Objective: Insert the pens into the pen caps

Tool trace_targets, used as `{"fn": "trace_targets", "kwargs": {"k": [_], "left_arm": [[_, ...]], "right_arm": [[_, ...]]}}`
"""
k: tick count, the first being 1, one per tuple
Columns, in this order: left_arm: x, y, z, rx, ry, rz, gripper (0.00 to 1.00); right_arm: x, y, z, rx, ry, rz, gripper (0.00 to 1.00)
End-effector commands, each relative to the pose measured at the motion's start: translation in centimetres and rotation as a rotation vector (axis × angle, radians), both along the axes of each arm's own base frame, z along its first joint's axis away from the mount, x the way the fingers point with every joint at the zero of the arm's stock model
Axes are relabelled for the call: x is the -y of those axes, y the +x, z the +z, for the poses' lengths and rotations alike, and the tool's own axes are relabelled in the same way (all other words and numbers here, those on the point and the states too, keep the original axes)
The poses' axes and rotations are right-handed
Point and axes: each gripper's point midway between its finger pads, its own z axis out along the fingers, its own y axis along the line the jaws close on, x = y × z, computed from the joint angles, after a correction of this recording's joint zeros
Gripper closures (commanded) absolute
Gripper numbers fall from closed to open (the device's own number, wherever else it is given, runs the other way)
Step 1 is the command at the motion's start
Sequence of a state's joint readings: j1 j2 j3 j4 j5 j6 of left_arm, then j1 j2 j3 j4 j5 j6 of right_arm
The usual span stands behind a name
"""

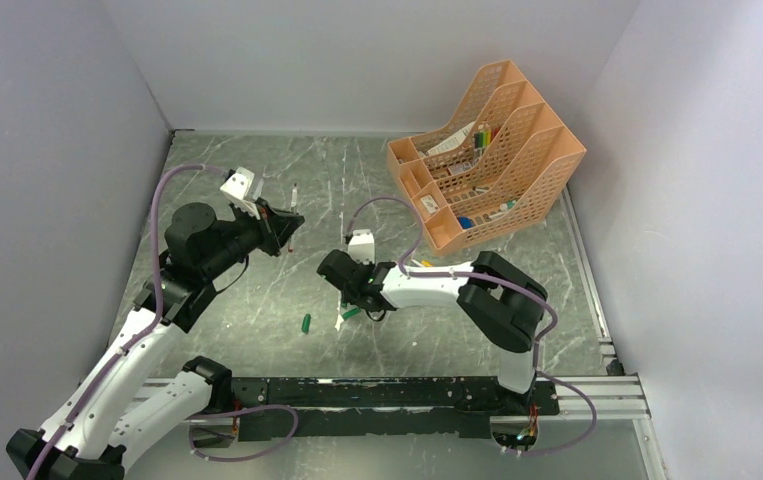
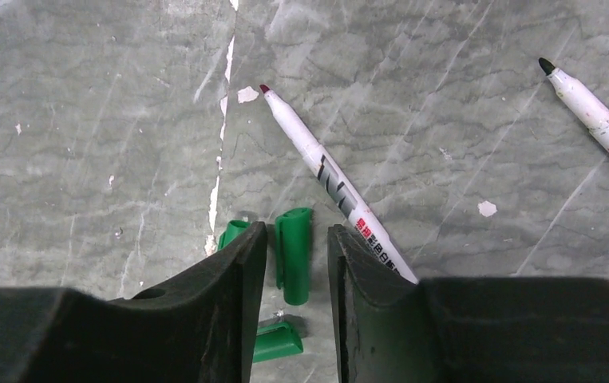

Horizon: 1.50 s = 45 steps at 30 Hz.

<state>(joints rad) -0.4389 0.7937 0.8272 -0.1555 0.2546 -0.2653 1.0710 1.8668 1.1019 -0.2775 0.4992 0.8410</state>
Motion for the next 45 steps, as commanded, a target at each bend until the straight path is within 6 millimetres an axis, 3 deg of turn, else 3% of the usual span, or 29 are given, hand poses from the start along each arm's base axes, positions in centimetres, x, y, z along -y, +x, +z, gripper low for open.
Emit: {"fn": "trace_targets", "kwargs": {"k": [1, 5, 10, 13, 17, 21, 24, 26, 30, 33, 37, 40, 45], "left_arm": [[-0.1, -0.4, 0.2, 0.014, 0.004, -0.007, 0.93], [0.0, -0.4, 0.1, 0.010, 0.001, -0.012, 0.93], [0.5, -0.2, 0.1, -0.001, -0.024, -0.020, 0.93], [0.8, 0.5, -0.5, -0.031, -0.056, -0.005, 0.93], [2.0, 1.9, -1.3, -0.078, -0.107, -0.011, 0.93], [3.1, 3.5, -1.0, -0.075, -0.108, -0.033, 0.93], [4.0, 4.8, -0.4, -0.068, -0.080, -0.058, 0.93], [4.6, 5.7, 0.2, -0.066, -0.082, -0.073, 0.93], [6.6, 6.0, 0.2, -0.075, -0.131, -0.166, 0.93], [7.8, 5.7, 0.2, -0.085, -0.205, -0.228, 0.93], [8.9, 5.0, 0.3, -0.078, -0.256, -0.313, 0.93], [9.7, 3.9, 0.5, -0.083, -0.298, -0.390, 0.93], [10.2, 2.2, 1.0, -0.070, -0.326, -0.466, 0.93]], "right_arm": [[-0.6, -0.1, -1.0, -0.023, 0.004, -0.008, 0.68], [-0.5, -0.1, -0.8, -0.023, 0.015, -0.014, 0.80], [-0.6, 0.2, 1.3, 0.023, 0.067, -0.017, 0.93], [-0.7, 0.6, 3.3, 0.068, 0.129, -0.003, 1.00], [-1.2, 1.3, 6.9, 0.135, 0.182, 0.056, 1.00], [-0.9, 2.8, 10.9, 0.195, 0.235, 0.095, 1.00], [0.8, 5.1, 14.2, 0.244, 0.334, 0.092, 1.00], [3.2, 7.6, 17.0, 0.291, 0.412, 0.042, 1.00], [7.4, 10.9, 20.7, 0.410, 0.495, 0.023, 1.00], [8.1, 11.8, 23.0, 0.483, 0.502, 0.059, 1.00], [6.9, 11.5, 25.4, 0.531, 0.565, 0.130, 1.00], [5.9, 9.7, 27.9, 0.614, 0.721, 0.208, 1.00], [6.4, 8.0, 32.1, 0.753, 0.880, 0.236, 1.00]]}}
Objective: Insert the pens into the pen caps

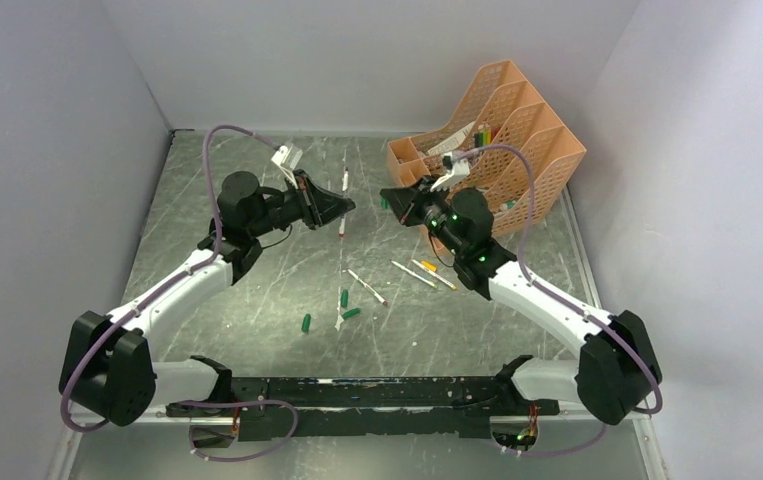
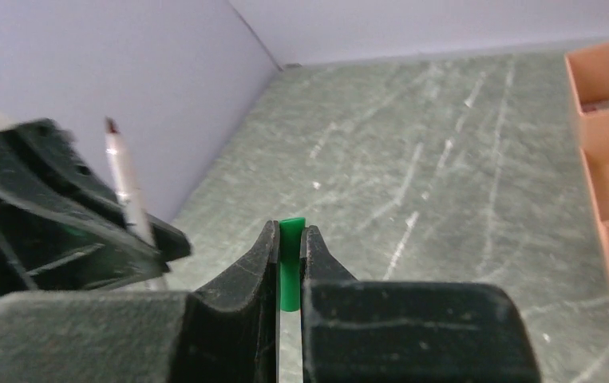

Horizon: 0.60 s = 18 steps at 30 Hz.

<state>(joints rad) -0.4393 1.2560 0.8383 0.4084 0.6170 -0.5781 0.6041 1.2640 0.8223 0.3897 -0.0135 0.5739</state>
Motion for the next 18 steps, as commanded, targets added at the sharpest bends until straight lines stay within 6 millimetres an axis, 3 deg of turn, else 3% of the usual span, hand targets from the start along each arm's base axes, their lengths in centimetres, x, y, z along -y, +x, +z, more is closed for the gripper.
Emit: {"fn": "trace_targets", "kwargs": {"k": [1, 10, 18], "left_arm": [[1.0, -2.2, 2.9, 0.085, -0.080, -0.113, 0.93], [2.5, -3.4, 2.4, 0.026, -0.145, -0.202, 0.93], [3.3, -4.9, 3.1, 0.026, -0.178, -0.274, 0.93]], "right_arm": [[-0.4, -1.7, 7.7, 0.216, 0.207, 0.066, 1.00], [-0.6, -2.4, 11.6, 0.331, 0.287, 0.105, 1.00], [-1.3, -1.9, 13.6, 0.385, 0.318, 0.124, 1.00]]}}
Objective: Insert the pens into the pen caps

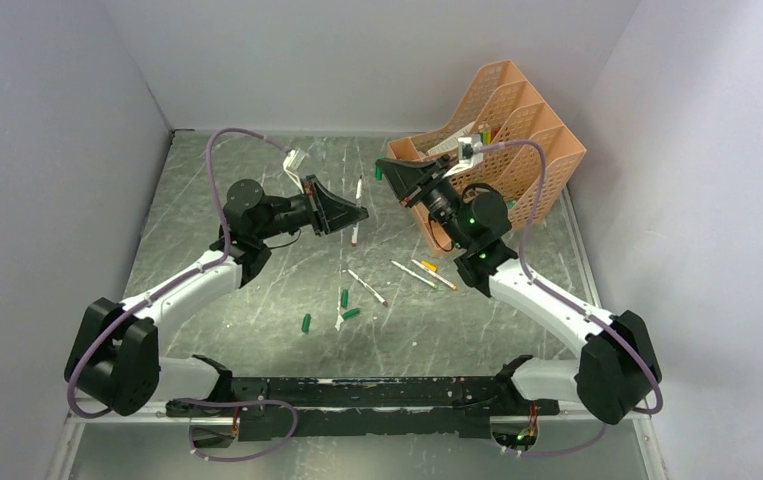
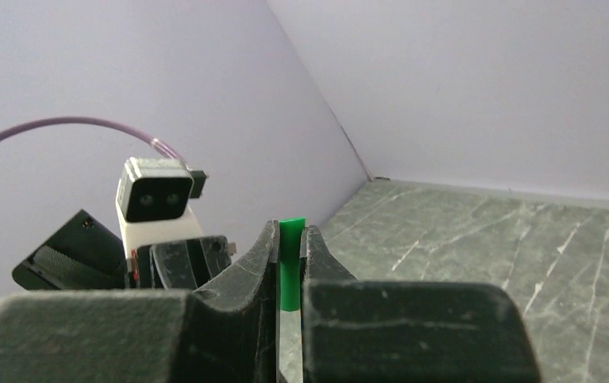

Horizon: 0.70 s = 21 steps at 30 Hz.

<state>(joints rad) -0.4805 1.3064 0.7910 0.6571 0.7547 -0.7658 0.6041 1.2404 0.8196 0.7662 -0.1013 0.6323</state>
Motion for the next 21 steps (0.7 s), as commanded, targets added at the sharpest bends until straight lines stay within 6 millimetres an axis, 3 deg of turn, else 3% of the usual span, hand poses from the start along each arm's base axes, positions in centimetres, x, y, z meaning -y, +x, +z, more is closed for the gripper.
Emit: {"fn": "trace_targets", "kwargs": {"k": [1, 12, 21], "left_arm": [[0.8, -1.8, 1.8, 0.058, -0.046, -0.087, 0.93], [1.3, -2.2, 1.4, 0.050, -0.039, -0.111, 0.93], [1.4, -1.9, 1.2, 0.045, -0.032, -0.099, 0.93]], "right_arm": [[-0.6, -0.1, 3.4, 0.089, 0.060, 0.033, 1.00], [-1.8, 0.1, 3.5, 0.078, 0.101, 0.094, 1.00], [-1.4, -0.3, 3.6, 0.080, 0.098, 0.083, 1.00]]}}
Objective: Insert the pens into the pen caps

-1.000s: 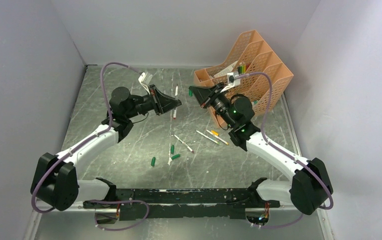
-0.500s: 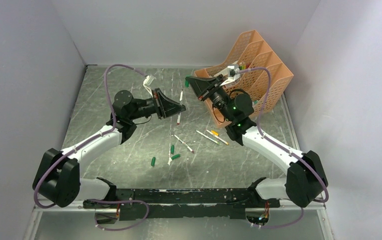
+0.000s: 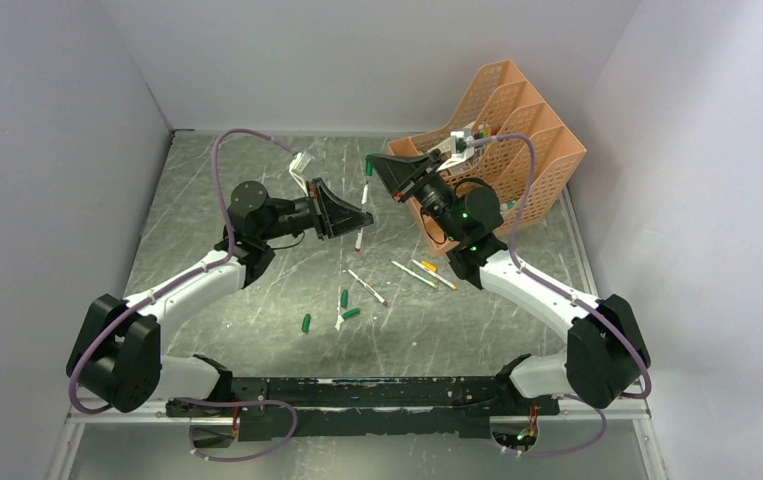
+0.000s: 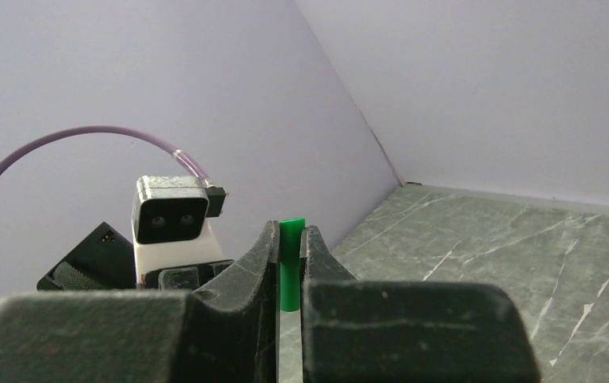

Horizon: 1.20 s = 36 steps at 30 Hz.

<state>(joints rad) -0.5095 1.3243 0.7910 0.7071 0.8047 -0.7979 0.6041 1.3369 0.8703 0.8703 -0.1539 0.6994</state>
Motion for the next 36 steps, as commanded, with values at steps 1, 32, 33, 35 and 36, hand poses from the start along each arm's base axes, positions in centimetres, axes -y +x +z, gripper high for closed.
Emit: {"fn": "trace_targets", "kwargs": {"k": [1, 32, 33, 35, 36], "left_arm": [[0.3, -0.3, 0.9, 0.042, -0.014, -0.015, 0.93], [0.4, 0.4, 0.2, 0.034, 0.007, 0.006, 0.93], [0.5, 0.3, 0.3, 0.037, 0.008, 0.003, 0.93], [0.5, 0.2, 0.2, 0.038, 0.011, -0.001, 0.93], [0.5, 0.1, 0.2, 0.040, 0.011, -0.002, 0.93]], "right_arm": [[0.5, -1.0, 2.6, 0.063, 0.036, 0.008, 1.00], [1.3, -1.8, 0.0, 0.006, 0.033, 0.004, 1.00], [1.3, -1.7, 0.3, 0.014, 0.033, 0.000, 1.00], [1.2, -1.5, 1.1, 0.030, 0.026, -0.010, 1.00], [1.3, -1.3, 1.6, 0.040, 0.021, -0.018, 1.00]]}}
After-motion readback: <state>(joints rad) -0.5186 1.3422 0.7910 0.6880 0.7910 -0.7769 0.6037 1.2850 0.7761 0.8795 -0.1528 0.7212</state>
